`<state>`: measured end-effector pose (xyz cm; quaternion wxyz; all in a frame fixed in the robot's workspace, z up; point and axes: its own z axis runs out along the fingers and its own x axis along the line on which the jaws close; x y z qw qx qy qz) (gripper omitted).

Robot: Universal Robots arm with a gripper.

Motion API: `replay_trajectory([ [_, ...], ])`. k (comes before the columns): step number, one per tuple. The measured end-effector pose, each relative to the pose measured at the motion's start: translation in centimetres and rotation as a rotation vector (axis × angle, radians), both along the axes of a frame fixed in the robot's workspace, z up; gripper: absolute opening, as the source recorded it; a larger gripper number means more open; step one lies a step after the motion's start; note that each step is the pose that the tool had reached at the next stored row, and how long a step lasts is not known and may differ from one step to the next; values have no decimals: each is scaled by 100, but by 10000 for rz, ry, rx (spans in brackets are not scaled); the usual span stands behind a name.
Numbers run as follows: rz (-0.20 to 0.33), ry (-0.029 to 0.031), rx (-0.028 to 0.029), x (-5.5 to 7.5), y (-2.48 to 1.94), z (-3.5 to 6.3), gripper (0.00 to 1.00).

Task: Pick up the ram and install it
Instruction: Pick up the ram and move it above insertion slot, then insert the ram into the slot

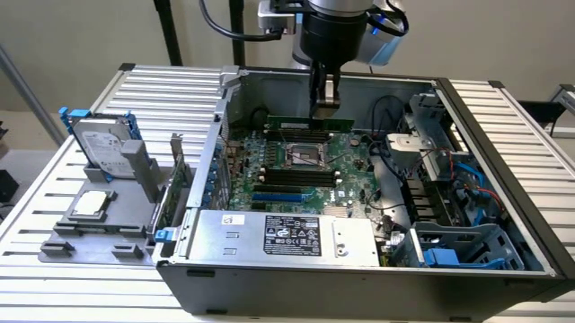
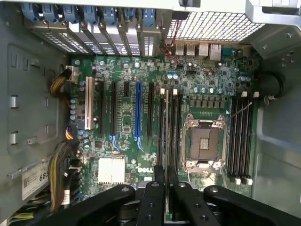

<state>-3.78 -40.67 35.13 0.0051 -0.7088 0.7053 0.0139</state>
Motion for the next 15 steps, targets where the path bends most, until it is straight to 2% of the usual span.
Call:
replay_trajectory([
  [6,-221,1,-2,14,46,-30,14],
  [15,-225,1,-1,14,47,-31,14],
])
